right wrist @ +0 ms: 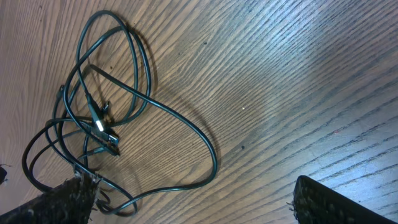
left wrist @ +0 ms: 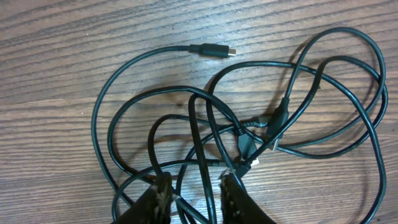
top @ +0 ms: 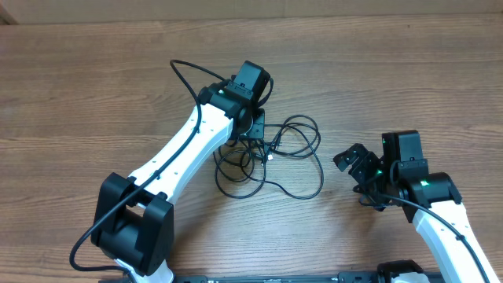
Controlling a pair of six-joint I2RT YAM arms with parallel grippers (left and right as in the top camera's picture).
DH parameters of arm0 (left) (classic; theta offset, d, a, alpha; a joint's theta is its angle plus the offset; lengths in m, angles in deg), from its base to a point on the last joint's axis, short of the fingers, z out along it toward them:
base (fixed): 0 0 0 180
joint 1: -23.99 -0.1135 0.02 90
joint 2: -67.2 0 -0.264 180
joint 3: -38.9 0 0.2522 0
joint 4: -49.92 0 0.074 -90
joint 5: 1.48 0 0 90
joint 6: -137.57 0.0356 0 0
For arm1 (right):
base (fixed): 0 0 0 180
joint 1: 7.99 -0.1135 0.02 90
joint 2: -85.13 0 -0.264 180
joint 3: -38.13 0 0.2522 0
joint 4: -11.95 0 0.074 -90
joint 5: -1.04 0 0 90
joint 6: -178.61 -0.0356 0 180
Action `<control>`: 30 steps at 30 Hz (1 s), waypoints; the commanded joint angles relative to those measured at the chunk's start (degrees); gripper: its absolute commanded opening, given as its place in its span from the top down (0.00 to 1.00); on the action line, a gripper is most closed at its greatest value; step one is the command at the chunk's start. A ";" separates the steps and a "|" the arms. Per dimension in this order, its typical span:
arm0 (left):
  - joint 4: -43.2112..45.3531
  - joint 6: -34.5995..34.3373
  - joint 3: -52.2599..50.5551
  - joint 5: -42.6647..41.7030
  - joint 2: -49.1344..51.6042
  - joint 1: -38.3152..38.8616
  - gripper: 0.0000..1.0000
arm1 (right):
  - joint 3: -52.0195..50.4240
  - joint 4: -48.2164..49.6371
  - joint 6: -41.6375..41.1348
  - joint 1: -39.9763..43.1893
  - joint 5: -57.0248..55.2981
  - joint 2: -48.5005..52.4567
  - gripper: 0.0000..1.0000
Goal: Untangle cables
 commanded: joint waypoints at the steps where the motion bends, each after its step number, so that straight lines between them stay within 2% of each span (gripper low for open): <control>1: 0.70 1.01 1.16 0.79 1.07 -0.07 0.73 | 0.20 0.20 -0.17 0.07 0.07 0.07 0.00; 8: 2.01 1.01 1.16 -4.87 4.44 -0.04 0.77 | 0.20 0.13 -0.17 0.07 0.07 0.07 0.00; 13: -0.42 1.01 1.16 -5.22 6.75 -0.04 0.80 | 0.20 0.15 -0.17 0.07 0.07 0.07 0.00; 14: -0.68 0.98 1.16 -5.31 7.37 -0.04 0.83 | 0.20 0.17 -0.17 0.07 0.04 0.07 0.00; 16: -1.07 0.96 1.16 -5.95 8.33 -0.04 0.96 | 0.20 0.17 -0.17 0.07 0.04 0.07 0.00; 21: -0.92 1.16 1.55 -7.61 8.76 -0.24 0.96 | 0.20 0.09 -0.17 0.07 0.11 0.07 0.00; 24: -2.71 3.87 4.09 -9.44 7.15 -1.01 0.96 | 0.20 0.28 -0.15 0.04 1.46 0.07 0.00; 30: -5.81 10.01 12.92 -20.11 1.86 -1.84 0.96 | 0.20 2.27 2.49 -0.04 6.25 0.07 0.00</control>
